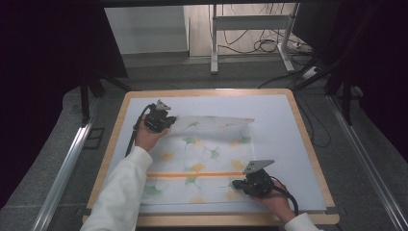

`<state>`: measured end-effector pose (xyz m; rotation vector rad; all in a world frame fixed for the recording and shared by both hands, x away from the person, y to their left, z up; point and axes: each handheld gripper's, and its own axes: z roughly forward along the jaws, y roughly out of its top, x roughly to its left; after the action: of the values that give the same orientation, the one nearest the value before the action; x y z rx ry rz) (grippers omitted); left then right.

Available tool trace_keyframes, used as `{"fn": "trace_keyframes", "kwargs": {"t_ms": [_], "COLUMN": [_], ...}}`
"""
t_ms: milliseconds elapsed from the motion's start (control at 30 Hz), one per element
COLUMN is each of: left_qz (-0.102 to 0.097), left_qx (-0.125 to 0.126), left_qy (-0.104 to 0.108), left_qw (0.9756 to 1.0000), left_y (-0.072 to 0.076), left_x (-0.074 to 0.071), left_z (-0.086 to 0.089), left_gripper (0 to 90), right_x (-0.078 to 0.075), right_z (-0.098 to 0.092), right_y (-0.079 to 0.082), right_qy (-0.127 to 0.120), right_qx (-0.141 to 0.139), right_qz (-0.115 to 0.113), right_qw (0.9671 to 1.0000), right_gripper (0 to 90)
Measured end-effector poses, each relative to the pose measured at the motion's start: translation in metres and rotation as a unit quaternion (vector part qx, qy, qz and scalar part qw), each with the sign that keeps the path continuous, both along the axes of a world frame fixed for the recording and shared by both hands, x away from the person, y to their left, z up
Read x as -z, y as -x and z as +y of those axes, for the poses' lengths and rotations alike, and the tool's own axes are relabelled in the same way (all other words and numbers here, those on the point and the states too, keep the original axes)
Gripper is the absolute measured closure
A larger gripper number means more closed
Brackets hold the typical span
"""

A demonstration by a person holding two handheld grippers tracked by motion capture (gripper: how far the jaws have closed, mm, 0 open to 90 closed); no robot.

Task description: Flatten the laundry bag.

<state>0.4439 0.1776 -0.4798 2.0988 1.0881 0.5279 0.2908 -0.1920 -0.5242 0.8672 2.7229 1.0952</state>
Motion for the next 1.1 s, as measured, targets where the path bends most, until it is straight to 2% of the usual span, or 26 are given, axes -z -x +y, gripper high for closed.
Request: {"fn": "trace_keyframes", "kwargs": {"t_ms": [100,167,400,633,700,733,767,800,833,867,900,933,967,1000,1033,1067,1100], "left_qz": [-0.003,0.001,0.004,0.017,0.02,0.021,0.022,0.022,0.012,0.012,-0.003,-0.003,-0.012,-0.012,-0.016,-0.016,-0.021], "left_qx": [-0.003,-0.002,-0.015,-0.047,-0.065,-0.073,-0.087,-0.087,-0.092,-0.092,-0.094,-0.094,-0.083,-0.083,-0.071,-0.071,-0.063], "left_qy": [0.001,-0.002,0.01,0.023,0.027,0.038,0.047,0.047,0.063,0.063,0.064,0.064,0.068,0.068,0.071,0.071,0.075], "left_qw": [1.0,1.0,0.9998,0.9985,0.9973,0.9964,0.9949,0.9949,0.9937,0.9937,0.9935,0.9935,0.9941,0.9941,0.9948,0.9948,0.995], "left_y": [-0.01,-0.016,-0.033,-0.051,-0.057,-0.059,-0.061,-0.061,-0.06,-0.06,-0.057,-0.057,-0.052,-0.052,-0.044,-0.044,-0.038], "left_x": [0.002,0.004,0.002,0.005,0.005,0.006,0.005,0.005,-0.001,-0.001,-0.006,-0.006,-0.014,-0.014,-0.02,-0.02,-0.025], "left_z": [0.0,0.001,0.007,0.023,0.029,0.031,0.035,0.035,0.04,0.04,0.041,0.041,0.043,0.043,0.043,0.043,0.042], "left_gripper": [89.8,89.7,89.6,88.3,84.1,78.7,66.2,60.5,58.2,56.6,54.0,51.5,50.3,49.6,48.6,47.7,46.4], "right_x": [0.0,0.0,0.0,0.0,0.0,0.0,0.0,0.0,0.0,0.0,0.0,0.0,0.0,0.0,0.0,0.0,0.0], "right_z": [0.0,0.0,0.0,0.0,0.0,0.0,0.0,0.0,0.0,0.0,0.0,0.0,0.0,0.0,0.0,0.0,0.0], "right_y": [0.0,0.0,0.0,0.0,0.0,0.0,0.0,0.0,0.0,0.0,-0.001,-0.001,-0.001,-0.001,-0.001,-0.001,0.0], "right_qy": [0.0,0.0,-0.002,-0.001,-0.001,-0.001,-0.001,-0.001,-0.001,-0.001,-0.001,-0.001,-0.001,-0.001,0.0,0.0,0.001], "right_qx": [0.0,-0.001,0.0,-0.001,-0.001,-0.001,-0.001,-0.001,-0.002,-0.002,-0.002,-0.002,-0.003,-0.003,-0.002,-0.002,-0.002], "right_qz": [0.0,0.0,0.0,-0.001,-0.001,-0.001,0.0,0.0,0.0,0.0,0.001,0.001,0.001,0.001,0.0,0.0,0.0], "right_qw": [1.0,1.0,1.0,1.0,1.0,1.0,1.0,1.0,1.0,1.0,1.0,1.0,1.0,1.0,1.0,1.0,1.0], "right_gripper": [88.9,88.9,88.9,88.9,88.9,88.9,88.9,88.9,88.9,88.9,88.9,88.9,88.9,88.9,88.9,88.9,88.9]}}
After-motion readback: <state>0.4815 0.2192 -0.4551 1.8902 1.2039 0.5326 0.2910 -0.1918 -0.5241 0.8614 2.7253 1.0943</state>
